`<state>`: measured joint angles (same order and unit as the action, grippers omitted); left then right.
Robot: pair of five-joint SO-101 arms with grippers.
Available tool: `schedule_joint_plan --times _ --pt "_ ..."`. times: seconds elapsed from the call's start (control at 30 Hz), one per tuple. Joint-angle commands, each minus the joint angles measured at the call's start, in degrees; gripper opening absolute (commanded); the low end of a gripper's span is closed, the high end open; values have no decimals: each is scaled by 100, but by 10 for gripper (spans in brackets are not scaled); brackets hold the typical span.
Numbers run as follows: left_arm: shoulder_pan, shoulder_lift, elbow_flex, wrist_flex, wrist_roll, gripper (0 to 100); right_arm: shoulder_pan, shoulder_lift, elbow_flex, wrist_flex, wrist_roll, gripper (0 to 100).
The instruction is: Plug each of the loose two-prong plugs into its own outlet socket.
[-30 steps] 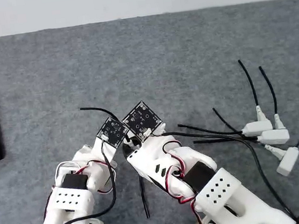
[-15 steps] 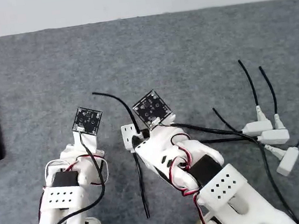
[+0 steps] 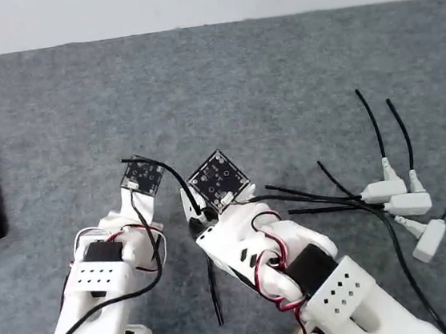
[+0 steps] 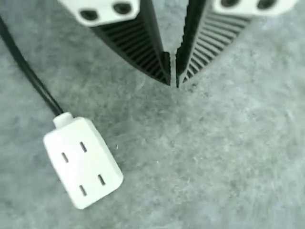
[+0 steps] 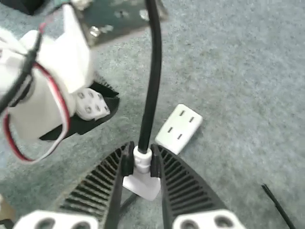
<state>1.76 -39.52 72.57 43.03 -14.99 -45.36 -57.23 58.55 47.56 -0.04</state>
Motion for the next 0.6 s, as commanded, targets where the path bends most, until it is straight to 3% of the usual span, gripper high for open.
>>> schedule_joint_plan --times 0.0,0.17,0.4,0.57 --pt "114 -413 -57 53 -378 13 -145 -154 -237 13 88 8" --pt "510 -1275 567 88 -809 13 -154 -154 -237 22 88 8" --pt "615 -2637 1130 475 -809 14 -145 -154 -237 31 88 8" --pt "273 -3130 1376 132 35 14 -110 -154 -211 -84 88 8"
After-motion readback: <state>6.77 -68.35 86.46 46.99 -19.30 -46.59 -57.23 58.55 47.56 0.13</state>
